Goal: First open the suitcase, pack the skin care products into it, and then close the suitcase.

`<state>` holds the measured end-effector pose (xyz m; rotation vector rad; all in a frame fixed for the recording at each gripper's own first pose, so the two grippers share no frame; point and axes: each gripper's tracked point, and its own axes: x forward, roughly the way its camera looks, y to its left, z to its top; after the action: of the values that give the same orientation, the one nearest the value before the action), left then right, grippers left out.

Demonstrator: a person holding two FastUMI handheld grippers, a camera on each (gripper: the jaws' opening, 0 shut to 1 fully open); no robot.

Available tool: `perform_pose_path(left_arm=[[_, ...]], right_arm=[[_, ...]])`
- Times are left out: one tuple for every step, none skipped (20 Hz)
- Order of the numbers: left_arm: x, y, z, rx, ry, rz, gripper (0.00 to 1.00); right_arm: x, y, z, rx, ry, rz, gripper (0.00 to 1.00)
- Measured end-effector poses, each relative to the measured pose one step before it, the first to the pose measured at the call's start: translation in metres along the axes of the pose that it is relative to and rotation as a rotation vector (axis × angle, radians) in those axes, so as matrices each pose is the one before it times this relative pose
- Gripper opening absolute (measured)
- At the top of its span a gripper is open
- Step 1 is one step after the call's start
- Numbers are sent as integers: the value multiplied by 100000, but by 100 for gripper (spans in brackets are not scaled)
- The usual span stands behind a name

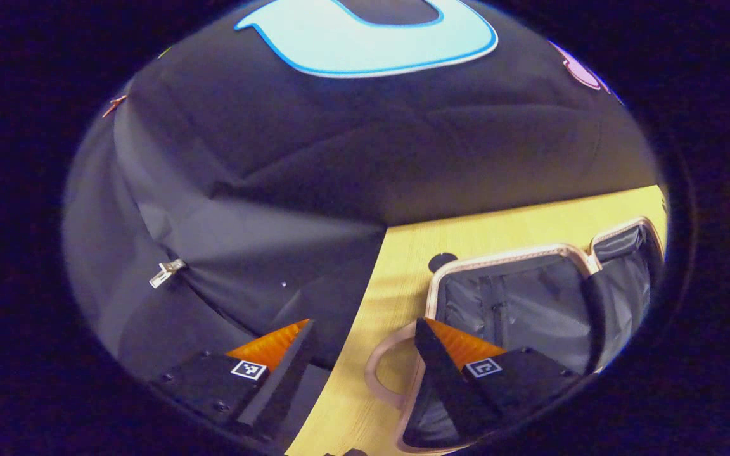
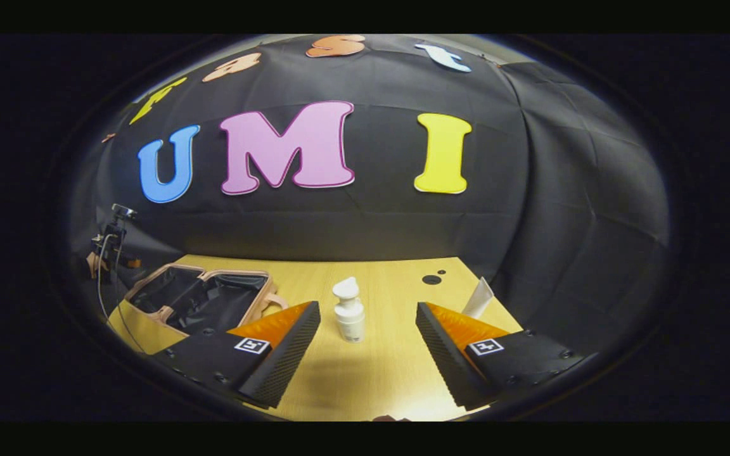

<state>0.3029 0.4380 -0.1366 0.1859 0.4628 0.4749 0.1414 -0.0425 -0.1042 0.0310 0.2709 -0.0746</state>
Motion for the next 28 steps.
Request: perform_pose_path(left_arm=[[-2025, -1007, 1673, -3465, -5234, -1506, 98], [-2272, -1613, 1817, -4356, -5657, -2429, 98], [-2196, -2047, 1542, -3654, -4695, -2711, 98], [-2234, -2207, 1160, -3395, -4030, -2239, 98], [-1803, -2501, 643, -3083, -3519, -3368, 98], [-1692, -2647, 469, -2906, -2910, -3398, 97], [-1498, -3441, 119, -2288, -1478, -4392, 97], [-1305, -3177, -201, -2031, -1083, -4394, 98], [-1167, -3857, -521, -1550, 26, -5326, 97], [-980, -2937, -467, -1019, -817, -3459, 97], [-872, -2872, -576, -1043, -700, -2693, 98], [-522, -2859, -641, -1386, 82, -3632, 98], [-229, -2789, -1173, -689, -104, -3570, 98], [30, -2593, -1301, 249, 1454, -3521, 98], [-37, -2632, -1241, 1231, 1064, -3036, 98], [180, -2426, -954, 803, 1315, -3300, 98], [49, -2160, -1459, 35, 1111, -4025, 98], [141, -2376, -1181, 71, 1631, -4278, 98], [127, -2250, -1180, 692, 1214, -4210, 98], [571, -2173, -1161, 1592, 854, -3501, 98], [977, -1850, -1051, 2213, 1041, -3355, 98], [838, -1691, -926, 2317, 842, -3324, 98], [1107, -1498, -1025, 1638, 1310, -3036, 98], [1288, -925, -679, 1147, 1046, -1254, 98], [1613, -568, -709, 256, 1400, -555, 98], [1471, -414, -482, -267, 922, -572, 98], [1353, -153, -275, 251, 851, -467, 98], [1364, -146, -220, 618, 516, -527, 98]], right_arm=[[-116, -397, 467, -558, -975, -491, 97], [-227, -486, 419, -441, -1216, -398, 97], [-163, -510, 304, -406, -938, -267, 97], [-117, -471, 59, -274, -469, -194, 97], [-204, -463, 74, -84, -72, -110, 97], [-262, -521, -20, 169, -31, -66, 97], [-151, -707, -134, 30, 84, -871, 97], [-95, -727, -134, 898, -165, -667, 97], [-87, -578, -185, 1073, 96, -125, 97], [-63, -429, -195, 989, 472, -30, 97], [-82, -676, -301, 904, 489, -312, 97], [31, -670, -133, 1665, 131, -314, 97], [102, -660, -229, 2157, 403, -248, 97], [65, -661, -289, 1145, 744, -556, 97], [128, -583, -265, -82, 545, -493, 97], [144, -714, -229, -469, 396, -673, 97], [87, -658, -137, -123, 81, -542, 97], [-6, -673, -169, 150, 228, -631, 97], [-136, -528, -342, 309, 649, -518, 98], [-4, -595, -322, -39, 609, -465, 97], [-24, -645, -278, -442, 782, -820, 98], [-123, -636, -263, -139, 596, -646, 98], [-70, -506, -328, 112, 560, -536, 98], [-123, -500, -411, 42, 660, -556, 98], [-127, -456, -495, 159, 512, -575, 97], [-114, -389, -550, 68, 619, -318, 97], [7, -363, -549, -224, 661, -283, 97], [115, -395, -498, -677, 779, -543, 97]])
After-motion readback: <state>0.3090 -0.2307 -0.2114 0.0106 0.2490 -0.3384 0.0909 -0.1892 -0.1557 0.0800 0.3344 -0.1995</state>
